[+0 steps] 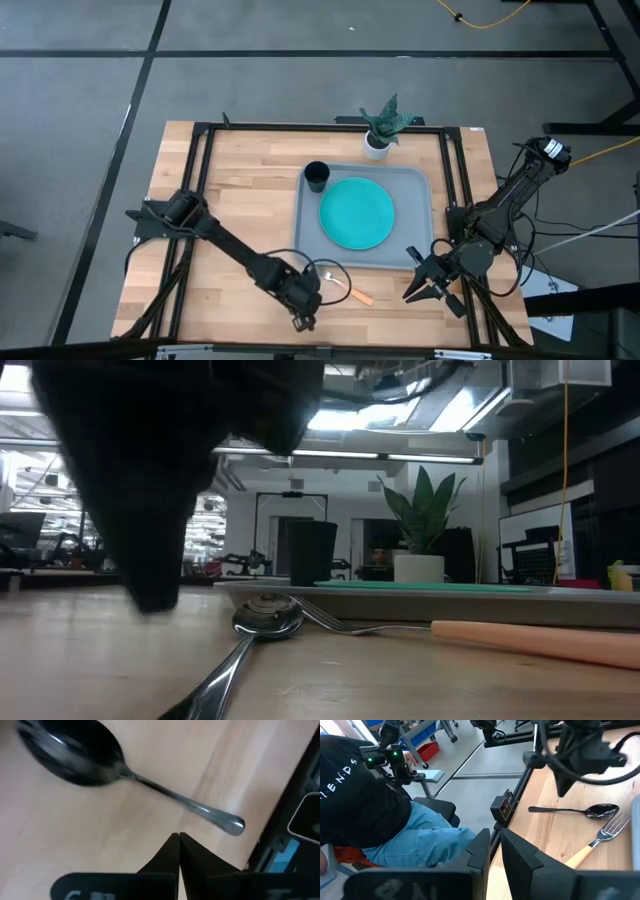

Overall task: Pick and place plate/cup/fork/spoon on tray
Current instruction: Prepare the silverwares on the table

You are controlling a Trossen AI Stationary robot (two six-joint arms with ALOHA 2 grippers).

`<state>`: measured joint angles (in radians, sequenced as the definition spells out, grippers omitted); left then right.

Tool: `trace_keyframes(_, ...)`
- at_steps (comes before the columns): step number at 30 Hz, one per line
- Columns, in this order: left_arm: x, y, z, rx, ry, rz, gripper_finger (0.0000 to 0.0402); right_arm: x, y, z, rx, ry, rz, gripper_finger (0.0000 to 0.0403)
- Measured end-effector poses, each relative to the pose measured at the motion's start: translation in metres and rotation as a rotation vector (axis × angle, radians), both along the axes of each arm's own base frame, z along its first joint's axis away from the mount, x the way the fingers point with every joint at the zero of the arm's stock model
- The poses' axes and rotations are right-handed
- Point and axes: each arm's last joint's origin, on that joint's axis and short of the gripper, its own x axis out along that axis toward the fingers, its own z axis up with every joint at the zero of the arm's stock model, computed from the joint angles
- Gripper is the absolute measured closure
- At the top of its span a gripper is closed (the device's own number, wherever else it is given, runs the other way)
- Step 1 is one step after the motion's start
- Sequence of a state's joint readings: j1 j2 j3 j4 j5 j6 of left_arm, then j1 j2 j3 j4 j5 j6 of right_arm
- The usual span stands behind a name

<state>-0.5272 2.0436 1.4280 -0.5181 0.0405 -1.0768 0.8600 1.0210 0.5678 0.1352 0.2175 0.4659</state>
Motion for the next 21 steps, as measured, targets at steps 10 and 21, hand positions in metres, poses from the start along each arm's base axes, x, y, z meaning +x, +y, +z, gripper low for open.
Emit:
trace_keyframes(10,0.007,-0.006,-0.02,-0.042,0.01,0.01,0.0402,0.0,0.0,0.0,0.0,0.001,-0.001,0.035)
trace_keyframes(21,0.03,0.008,-0.02,-0.033,-0.161,0.076,0.0401,0.0,0.0,0.0,-0.005,0.001,0.001,0.035)
